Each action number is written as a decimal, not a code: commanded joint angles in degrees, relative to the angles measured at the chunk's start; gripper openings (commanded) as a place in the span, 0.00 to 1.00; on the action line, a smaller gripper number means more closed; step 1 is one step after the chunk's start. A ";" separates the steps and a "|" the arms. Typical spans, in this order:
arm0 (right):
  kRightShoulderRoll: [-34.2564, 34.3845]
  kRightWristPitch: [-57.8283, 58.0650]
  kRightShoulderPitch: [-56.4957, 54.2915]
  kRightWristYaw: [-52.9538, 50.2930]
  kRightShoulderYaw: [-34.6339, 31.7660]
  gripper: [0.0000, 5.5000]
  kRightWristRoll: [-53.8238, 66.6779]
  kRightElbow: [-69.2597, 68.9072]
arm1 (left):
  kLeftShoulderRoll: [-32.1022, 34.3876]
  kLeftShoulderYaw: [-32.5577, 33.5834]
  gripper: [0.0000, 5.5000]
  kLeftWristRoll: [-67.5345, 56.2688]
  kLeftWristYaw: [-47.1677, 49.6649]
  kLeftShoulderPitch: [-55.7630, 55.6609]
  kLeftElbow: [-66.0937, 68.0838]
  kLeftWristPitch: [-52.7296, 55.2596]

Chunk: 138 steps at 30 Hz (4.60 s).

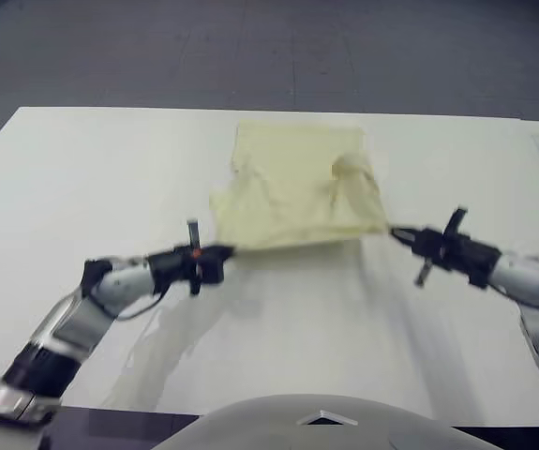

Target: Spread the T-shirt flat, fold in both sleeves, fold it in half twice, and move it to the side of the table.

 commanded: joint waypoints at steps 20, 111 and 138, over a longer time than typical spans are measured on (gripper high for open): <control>-8.24 -1.02 41.39 7.55 -10.02 0.00 -12.89 -23.53 | 12.44 -1.72 0.00 -4.43 -12.67 25.21 -23.10 7.74; 27.72 44.75 20.38 -27.17 6.71 0.98 -15.97 -35.06 | -20.96 -7.40 0.98 11.68 12.24 3.64 1.62 17.06; 19.84 48.89 9.83 -32.96 6.07 0.98 -13.71 -34.06 | -20.87 -6.31 0.98 13.91 14.08 4.27 0.66 17.47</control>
